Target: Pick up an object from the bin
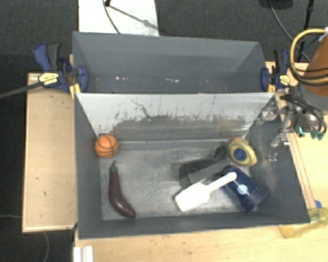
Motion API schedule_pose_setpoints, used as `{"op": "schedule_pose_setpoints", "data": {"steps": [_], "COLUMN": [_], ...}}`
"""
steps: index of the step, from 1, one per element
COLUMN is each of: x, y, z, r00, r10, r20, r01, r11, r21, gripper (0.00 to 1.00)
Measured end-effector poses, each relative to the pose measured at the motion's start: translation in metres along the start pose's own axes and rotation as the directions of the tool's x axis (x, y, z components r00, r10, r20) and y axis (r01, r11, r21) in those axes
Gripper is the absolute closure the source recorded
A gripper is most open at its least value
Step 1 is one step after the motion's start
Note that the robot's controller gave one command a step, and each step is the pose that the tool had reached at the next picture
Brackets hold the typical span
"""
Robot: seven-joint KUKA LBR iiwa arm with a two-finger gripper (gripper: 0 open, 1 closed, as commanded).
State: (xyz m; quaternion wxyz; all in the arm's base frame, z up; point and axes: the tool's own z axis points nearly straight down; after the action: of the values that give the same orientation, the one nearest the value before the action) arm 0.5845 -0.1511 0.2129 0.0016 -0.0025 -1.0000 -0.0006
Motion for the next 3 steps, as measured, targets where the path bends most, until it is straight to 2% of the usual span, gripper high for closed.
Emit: {"op": "schedule_pose_setpoints", "data": {"steps": [1, 2, 3], "x": [-0.002, -0.018, -0.018], "y": [0.0, 0.018, 0.018], "z": [-0.004, 0.123, 0.123], "r00": [1.0, 0.999, 0.999], "r10": [-0.004, 0.012, 0.006], "r20": [0.008, 0.048, 0.047], "r01": [0.004, -0.012, -0.006], "r11": [1.0, 1.0, 1.0], "r21": [0.002, 0.0, 0.0], "gripper": [0.0, 1.0, 1.0]}}
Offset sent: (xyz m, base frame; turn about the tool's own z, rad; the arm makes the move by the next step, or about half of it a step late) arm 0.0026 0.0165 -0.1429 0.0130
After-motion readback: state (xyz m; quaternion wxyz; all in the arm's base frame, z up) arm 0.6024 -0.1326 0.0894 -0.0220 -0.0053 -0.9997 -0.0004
